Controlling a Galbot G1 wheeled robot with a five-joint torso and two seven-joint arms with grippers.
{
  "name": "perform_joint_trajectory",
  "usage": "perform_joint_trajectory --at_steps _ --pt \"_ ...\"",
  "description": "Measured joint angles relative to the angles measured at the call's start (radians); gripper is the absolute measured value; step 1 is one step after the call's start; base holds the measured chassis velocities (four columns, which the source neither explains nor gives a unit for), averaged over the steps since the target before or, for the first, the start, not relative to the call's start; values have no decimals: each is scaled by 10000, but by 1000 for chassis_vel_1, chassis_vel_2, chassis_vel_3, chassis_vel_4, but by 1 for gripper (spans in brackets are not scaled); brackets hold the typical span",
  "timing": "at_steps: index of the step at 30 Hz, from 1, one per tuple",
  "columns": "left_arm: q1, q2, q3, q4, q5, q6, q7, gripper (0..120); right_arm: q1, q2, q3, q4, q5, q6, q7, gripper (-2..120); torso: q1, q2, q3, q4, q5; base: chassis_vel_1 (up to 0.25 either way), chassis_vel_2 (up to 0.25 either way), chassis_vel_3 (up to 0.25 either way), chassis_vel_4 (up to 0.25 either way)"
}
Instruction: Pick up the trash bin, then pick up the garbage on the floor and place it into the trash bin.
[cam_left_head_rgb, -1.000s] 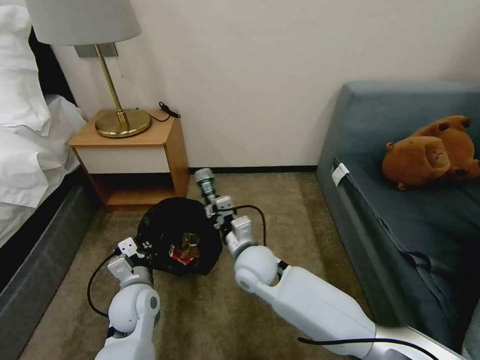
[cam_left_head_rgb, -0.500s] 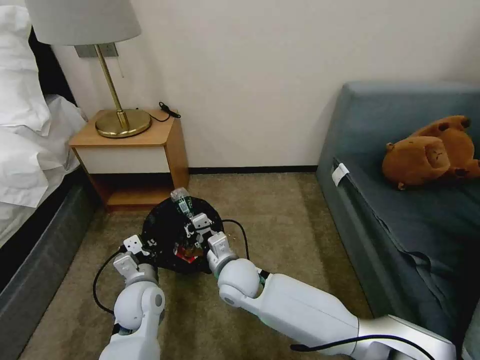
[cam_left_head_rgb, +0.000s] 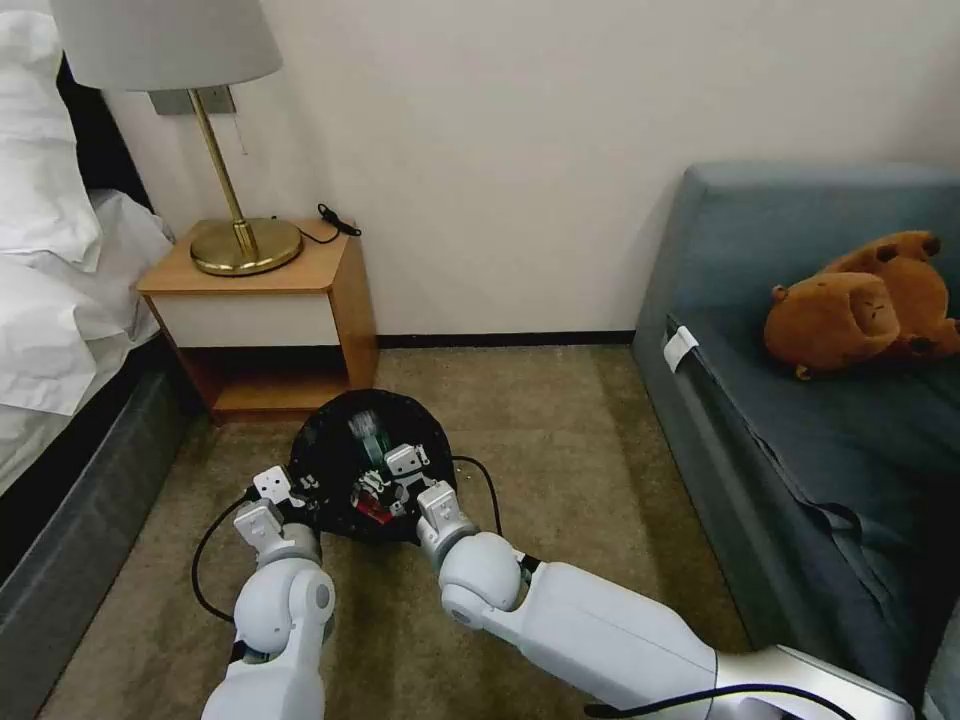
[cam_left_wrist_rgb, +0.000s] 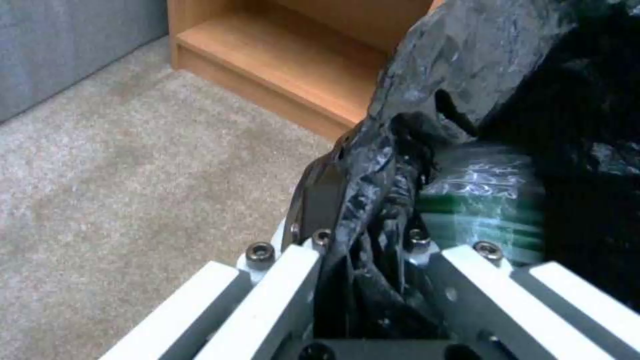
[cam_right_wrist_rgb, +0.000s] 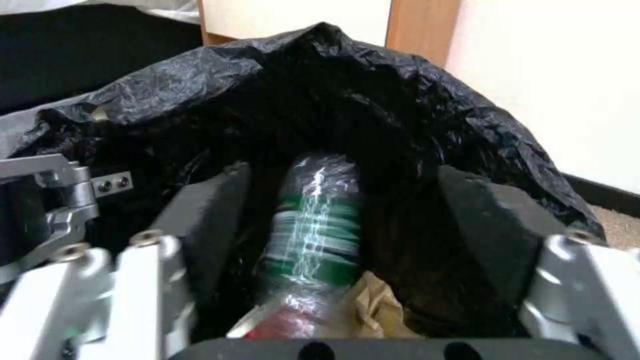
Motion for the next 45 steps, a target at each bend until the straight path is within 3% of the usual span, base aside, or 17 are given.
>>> perform_joint_trajectory --at_steps 5,18,20,38,45 --pt "-13 -5 2 5 18 0 0 1 -45 0 134 33 -53 87 -11 98 0 0 0 0 0 0 0 0 0" --pt "-17 -22 58 34 73 0 -13 1 -81 -77 804 29 -612 1166 -424 100 0 0 0 1 0 0 0 0 0" --pt "-17 5 40 -12 68 12 -33 1 -167 -129 1302 -31 -943 1687 -421 100 0 0 0 1 1 0 0 0 0" --pt "-119 259 392 -44 96 188 -99 1 -2375 -1354 5716 1358 -1759 2552 -781 100 1 0 0 -2 1 0 0 0 0" --pt "-15 418 416 -103 -81 205 -85 1 -3051 -1351 6874 1656 -2084 2649 -977 100 0 0 -1 -1 0 0 0 0 0"
